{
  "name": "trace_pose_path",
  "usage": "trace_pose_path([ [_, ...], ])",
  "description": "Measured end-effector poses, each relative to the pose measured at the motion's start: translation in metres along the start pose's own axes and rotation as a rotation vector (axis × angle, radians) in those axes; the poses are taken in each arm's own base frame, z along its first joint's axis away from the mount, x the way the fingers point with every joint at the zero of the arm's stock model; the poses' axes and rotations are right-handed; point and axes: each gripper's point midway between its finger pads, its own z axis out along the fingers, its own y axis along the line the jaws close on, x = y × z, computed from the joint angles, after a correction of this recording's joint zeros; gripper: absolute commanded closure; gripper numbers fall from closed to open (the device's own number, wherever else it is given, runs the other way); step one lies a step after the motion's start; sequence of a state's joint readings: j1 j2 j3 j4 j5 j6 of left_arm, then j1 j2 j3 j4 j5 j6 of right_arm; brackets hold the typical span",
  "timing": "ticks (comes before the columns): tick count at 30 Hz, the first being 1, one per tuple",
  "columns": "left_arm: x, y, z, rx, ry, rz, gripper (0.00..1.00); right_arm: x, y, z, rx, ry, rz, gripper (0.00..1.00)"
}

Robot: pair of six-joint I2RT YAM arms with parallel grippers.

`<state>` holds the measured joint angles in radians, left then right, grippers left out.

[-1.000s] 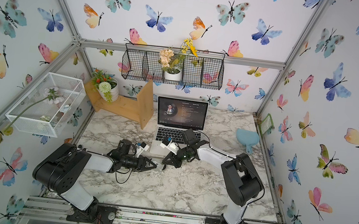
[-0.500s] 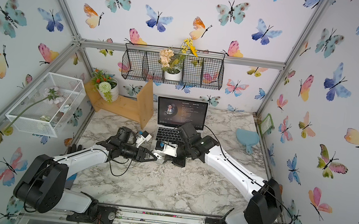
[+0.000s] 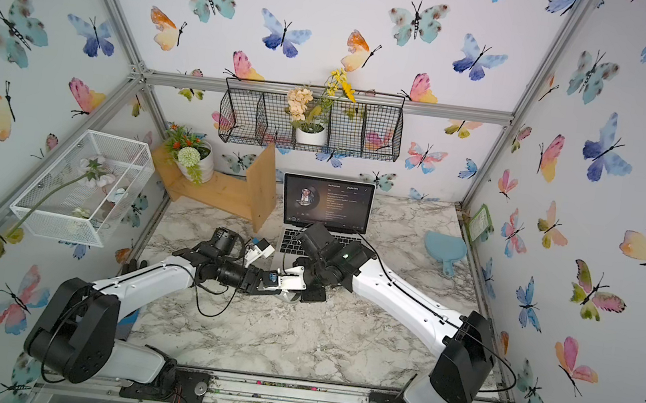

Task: Remove the wireless mouse receiver from the laptop
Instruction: Insert the USB plug into the mouse.

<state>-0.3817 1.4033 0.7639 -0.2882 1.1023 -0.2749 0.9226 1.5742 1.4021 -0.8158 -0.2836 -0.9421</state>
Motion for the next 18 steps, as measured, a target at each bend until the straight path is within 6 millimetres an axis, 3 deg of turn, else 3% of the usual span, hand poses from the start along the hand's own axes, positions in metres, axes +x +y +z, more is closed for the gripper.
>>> trace_pose_path([
  [18, 0.004, -0.011, -0.002, 0.036, 0.03, 0.012, 0.84, 0.0, 0.001, -0.005, -0.045, 0.03, -0.101, 0.98],
])
